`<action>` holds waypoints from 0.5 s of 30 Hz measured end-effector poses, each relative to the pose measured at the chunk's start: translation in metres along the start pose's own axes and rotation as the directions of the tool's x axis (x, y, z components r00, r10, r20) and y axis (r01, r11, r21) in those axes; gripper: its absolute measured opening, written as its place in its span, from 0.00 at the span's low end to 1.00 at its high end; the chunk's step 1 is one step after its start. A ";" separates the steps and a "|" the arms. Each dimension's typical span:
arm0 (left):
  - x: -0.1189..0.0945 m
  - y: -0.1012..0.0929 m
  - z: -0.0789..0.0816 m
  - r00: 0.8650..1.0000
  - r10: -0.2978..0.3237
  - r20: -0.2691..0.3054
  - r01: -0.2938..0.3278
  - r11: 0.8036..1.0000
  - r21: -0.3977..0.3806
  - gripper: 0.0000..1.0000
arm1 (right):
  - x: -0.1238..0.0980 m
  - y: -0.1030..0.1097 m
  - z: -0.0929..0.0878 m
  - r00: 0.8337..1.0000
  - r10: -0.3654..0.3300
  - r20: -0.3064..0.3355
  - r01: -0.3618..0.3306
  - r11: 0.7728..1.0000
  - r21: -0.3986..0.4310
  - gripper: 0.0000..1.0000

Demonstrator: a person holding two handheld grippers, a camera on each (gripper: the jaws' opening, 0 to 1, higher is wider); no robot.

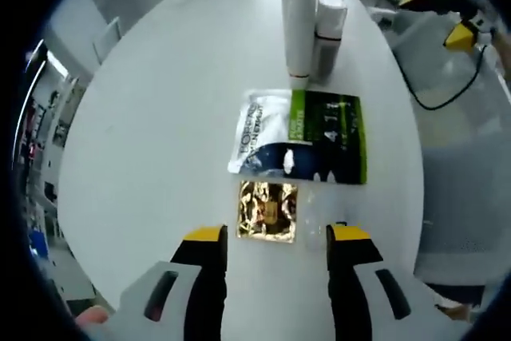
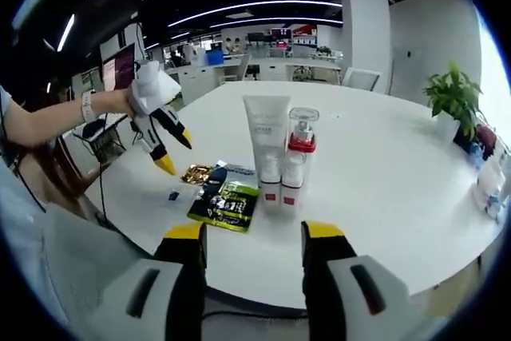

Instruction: Arrange the skincare products in the storage area until every visible bottle or jar stands upright without overlapping.

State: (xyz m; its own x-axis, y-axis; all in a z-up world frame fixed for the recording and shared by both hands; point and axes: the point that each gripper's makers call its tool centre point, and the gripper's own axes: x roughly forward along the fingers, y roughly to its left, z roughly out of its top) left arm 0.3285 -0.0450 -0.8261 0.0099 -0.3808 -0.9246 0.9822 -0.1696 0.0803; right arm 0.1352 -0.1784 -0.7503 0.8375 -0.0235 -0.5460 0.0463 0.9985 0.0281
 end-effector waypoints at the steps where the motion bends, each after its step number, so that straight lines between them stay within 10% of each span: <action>1: -0.003 -0.003 0.003 1.000 0.008 0.022 -0.007 1.000 -0.025 0.47 | 0.001 0.001 0.000 1.000 0.007 -0.001 -0.007 1.000 -0.004 0.47; 15: -0.034 -0.031 0.019 0.982 0.067 0.177 -0.043 0.990 -0.136 0.52 | -0.003 0.011 0.004 0.999 0.040 0.007 -0.040 0.998 -0.041 0.48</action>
State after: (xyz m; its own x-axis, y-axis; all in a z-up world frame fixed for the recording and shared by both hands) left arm 0.2943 -0.0444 -0.7895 0.0427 -0.5462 -0.8366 0.9972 -0.0280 0.0692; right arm 0.1359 -0.1679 -0.7450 0.8425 0.0163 -0.5384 -0.0095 0.9998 0.0153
